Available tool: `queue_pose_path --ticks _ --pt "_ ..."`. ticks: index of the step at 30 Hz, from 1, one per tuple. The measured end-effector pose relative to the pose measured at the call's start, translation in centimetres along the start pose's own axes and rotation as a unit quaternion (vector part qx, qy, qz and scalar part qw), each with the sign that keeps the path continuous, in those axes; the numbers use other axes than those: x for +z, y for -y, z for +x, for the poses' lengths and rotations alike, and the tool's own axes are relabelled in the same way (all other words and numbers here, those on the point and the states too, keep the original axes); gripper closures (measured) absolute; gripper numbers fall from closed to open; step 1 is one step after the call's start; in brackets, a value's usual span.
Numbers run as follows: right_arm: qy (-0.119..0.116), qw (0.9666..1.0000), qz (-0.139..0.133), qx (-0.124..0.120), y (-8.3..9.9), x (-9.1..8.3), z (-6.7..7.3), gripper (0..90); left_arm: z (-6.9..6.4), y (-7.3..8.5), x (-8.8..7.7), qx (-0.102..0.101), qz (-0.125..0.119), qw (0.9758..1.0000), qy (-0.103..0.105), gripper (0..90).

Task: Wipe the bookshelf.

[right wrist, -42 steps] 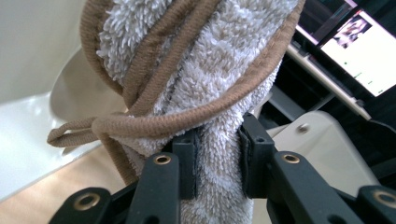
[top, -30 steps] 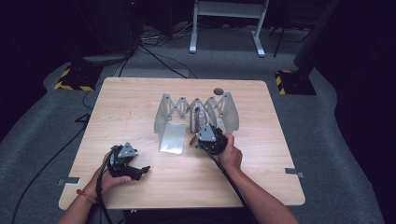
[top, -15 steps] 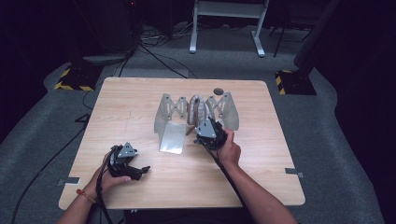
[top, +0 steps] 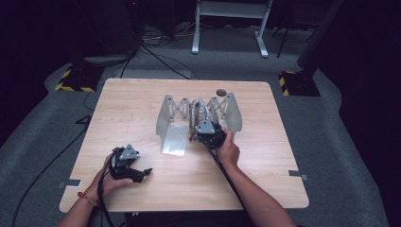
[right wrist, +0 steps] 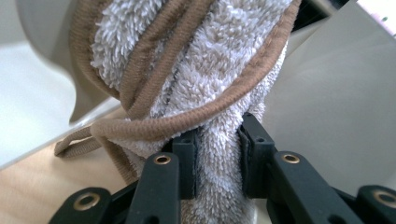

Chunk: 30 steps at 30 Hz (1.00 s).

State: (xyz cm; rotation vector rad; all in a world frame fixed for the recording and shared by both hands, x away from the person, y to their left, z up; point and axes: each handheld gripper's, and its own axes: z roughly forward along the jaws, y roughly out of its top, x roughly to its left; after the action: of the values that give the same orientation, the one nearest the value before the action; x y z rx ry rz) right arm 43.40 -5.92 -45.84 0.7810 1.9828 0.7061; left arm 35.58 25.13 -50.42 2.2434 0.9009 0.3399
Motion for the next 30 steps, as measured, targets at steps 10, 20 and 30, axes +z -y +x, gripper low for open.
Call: queue_pose_path --ticks 10,20,30 --pt "-0.032 0.9987 0.033 0.022 1.7 1.5 0.9 72.3 0.0 0.0 0.0 -0.002 -0.001 1.0 0.0 11.5" --pt "0.024 0.9985 -0.046 0.019 -0.9 -2.5 -0.8 72.3 0.0 0.0 0.0 -0.001 -0.001 1.0 0.0 11.4" --pt "0.038 0.9968 -0.068 0.017 -2.5 -5.0 -3.1 72.4 0.0 0.0 0.0 -0.002 0.0 1.0 0.001 11.4"
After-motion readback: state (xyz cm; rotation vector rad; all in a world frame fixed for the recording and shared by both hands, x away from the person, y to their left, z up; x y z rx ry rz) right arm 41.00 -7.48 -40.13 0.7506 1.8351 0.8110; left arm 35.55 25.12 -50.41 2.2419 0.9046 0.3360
